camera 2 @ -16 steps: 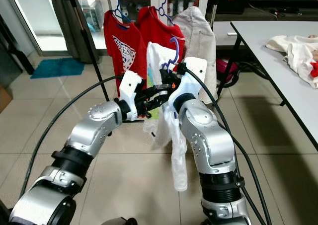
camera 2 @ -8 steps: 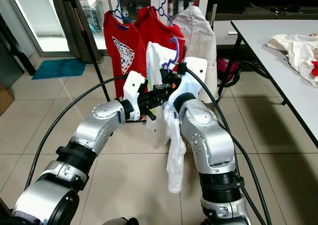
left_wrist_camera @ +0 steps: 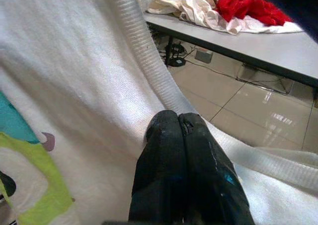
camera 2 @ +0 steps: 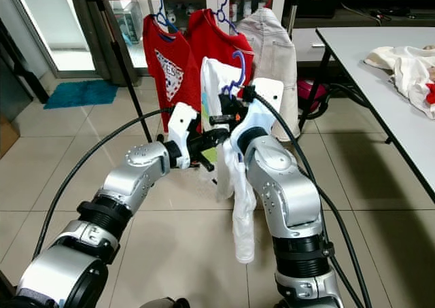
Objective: Hang hanger
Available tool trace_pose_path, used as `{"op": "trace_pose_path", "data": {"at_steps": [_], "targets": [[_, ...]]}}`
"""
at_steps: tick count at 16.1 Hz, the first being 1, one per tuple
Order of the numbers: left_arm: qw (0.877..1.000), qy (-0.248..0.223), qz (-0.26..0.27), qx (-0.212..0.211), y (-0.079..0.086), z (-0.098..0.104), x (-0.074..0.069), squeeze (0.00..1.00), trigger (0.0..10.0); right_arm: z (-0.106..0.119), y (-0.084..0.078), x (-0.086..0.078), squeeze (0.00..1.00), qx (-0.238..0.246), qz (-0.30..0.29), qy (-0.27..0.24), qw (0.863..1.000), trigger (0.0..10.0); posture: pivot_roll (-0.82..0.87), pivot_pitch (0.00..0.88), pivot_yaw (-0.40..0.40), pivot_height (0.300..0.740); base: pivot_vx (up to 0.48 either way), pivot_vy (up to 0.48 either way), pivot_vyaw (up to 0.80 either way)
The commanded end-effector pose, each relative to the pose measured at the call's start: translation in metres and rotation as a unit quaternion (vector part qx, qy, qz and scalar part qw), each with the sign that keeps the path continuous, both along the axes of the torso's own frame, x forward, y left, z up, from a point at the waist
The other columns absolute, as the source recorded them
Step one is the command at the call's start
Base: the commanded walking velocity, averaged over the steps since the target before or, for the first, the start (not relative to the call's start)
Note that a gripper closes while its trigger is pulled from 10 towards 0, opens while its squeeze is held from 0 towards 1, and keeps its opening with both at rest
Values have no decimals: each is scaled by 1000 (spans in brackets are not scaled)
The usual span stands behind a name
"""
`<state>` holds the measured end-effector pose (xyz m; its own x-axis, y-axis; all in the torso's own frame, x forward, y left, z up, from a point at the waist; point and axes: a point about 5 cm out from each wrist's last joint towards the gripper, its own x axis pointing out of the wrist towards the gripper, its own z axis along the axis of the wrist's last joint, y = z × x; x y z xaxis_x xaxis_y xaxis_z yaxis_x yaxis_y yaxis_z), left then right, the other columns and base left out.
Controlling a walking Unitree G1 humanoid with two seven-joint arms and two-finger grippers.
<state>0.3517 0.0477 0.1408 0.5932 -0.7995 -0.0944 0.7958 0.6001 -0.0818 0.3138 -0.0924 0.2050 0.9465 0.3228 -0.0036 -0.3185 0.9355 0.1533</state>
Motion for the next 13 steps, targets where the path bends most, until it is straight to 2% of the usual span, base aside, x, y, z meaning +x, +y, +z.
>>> {"op": "trace_pose_path", "data": {"at_steps": [1,5,8,9,13], "targets": [[1000,-7,8,5,2,6,4,0,0,14,2,-2,0,6,5,-34,999,10000,-128,0,122,740,0,0,0],[1000,-7,8,-16,5,6,4,0,0,14,1,-2,0,6,4,-33,999,10000,-129,0,121,740,0,0,0],[997,-12,18,-69,14,12,3,0,0,9,-1,0,0,-1,-5,-22,1000,10000,-128,0,114,740,0,0,0],[996,-17,5,-90,18,15,-1,0,0,3,-4,1,0,-12,-16,-9,1000,10000,-123,0,104,740,0,0,0],[995,-22,16,-98,33,11,-12,0,0,-6,-14,7,0,-25,-42,18,999,10000,-108,0,87,740,0,0,0]]}}
